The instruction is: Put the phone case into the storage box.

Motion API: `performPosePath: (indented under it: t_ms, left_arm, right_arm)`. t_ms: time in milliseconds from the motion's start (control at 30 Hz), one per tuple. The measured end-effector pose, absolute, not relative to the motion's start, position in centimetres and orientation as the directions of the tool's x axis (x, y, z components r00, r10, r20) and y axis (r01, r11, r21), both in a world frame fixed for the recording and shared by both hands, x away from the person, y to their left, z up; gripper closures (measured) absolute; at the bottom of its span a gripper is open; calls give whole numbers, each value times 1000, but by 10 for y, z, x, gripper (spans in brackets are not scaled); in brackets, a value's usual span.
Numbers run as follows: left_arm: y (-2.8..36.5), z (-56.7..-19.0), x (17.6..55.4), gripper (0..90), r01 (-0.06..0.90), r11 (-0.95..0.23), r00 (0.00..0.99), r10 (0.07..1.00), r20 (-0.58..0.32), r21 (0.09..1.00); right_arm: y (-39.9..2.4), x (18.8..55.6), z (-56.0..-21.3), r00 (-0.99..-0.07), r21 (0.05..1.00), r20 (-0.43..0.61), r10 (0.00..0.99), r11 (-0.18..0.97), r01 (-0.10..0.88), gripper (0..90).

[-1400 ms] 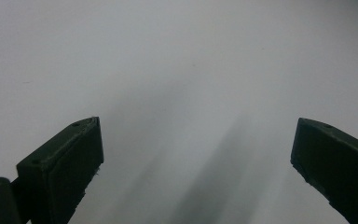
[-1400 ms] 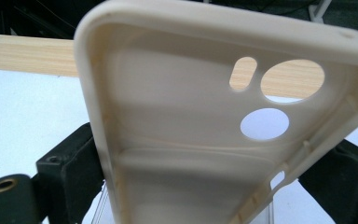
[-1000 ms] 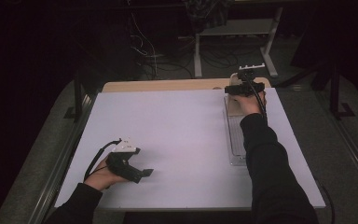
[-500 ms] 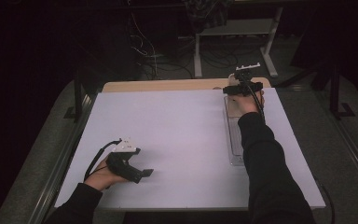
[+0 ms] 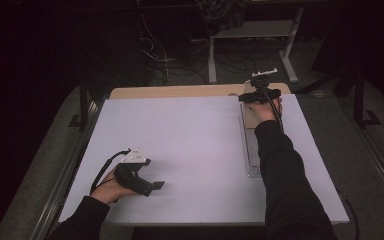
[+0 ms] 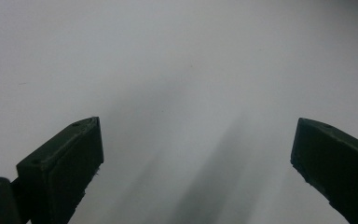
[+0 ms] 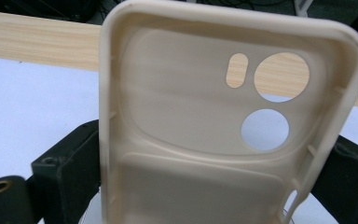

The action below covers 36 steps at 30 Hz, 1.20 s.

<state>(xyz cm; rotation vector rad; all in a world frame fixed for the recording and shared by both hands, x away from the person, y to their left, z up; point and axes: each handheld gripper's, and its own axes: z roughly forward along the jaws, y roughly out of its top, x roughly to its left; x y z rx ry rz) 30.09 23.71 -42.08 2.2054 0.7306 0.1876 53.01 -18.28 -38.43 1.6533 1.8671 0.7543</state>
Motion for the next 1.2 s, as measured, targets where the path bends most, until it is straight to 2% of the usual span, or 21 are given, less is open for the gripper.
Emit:
performPosePath:
  t_ms: [1200]
  left_arm:
    - [236,-421,301,19,442,-526,825,555,-100,727]
  right_arm:
    - [-184,531,-386,-132,706,17,991,82,704,29]
